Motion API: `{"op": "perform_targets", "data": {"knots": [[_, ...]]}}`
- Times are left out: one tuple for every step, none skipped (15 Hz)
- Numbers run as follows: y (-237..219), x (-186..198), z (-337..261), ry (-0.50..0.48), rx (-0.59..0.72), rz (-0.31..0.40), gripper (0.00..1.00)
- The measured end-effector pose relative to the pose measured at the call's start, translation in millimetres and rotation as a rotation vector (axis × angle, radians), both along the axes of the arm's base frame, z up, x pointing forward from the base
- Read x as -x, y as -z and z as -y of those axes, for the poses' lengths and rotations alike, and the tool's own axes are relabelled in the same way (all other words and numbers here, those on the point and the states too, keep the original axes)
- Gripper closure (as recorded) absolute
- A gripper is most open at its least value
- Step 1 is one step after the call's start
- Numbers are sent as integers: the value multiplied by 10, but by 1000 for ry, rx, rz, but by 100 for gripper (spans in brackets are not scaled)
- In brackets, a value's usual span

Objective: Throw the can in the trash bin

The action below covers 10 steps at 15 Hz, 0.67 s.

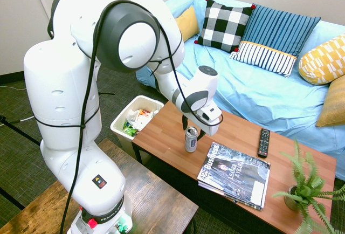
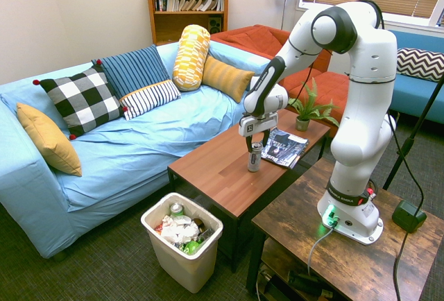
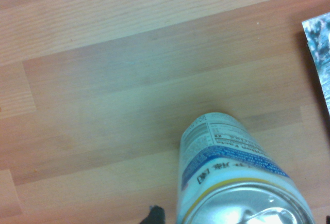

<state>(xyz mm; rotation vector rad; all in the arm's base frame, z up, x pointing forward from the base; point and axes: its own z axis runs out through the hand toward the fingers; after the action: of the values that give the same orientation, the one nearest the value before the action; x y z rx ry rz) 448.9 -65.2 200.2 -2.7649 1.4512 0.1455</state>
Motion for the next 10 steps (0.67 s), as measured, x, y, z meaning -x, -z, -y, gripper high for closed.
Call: {"op": "perform_targets", "data": {"knots": [[0, -2, -13, -3, -1, -2, 100], [-1, -5, -32, -6, -2, -4, 100], [1, -6, -52, -8, -4, -6, 100], [-1, -8, -60, -7, -5, -6, 100], [-3, -10, -64, -7, -6, -5, 100], [-7, -12, -73, -8, -7, -4, 100], [-31, -22, -98, -15, -7, 1, 100], [-91, -44, -147, -26, -6, 15, 100], [-193, -75, -238, -45, -6, 37, 100], [-315, -105, -355, -66, -6, 63, 100]]}}
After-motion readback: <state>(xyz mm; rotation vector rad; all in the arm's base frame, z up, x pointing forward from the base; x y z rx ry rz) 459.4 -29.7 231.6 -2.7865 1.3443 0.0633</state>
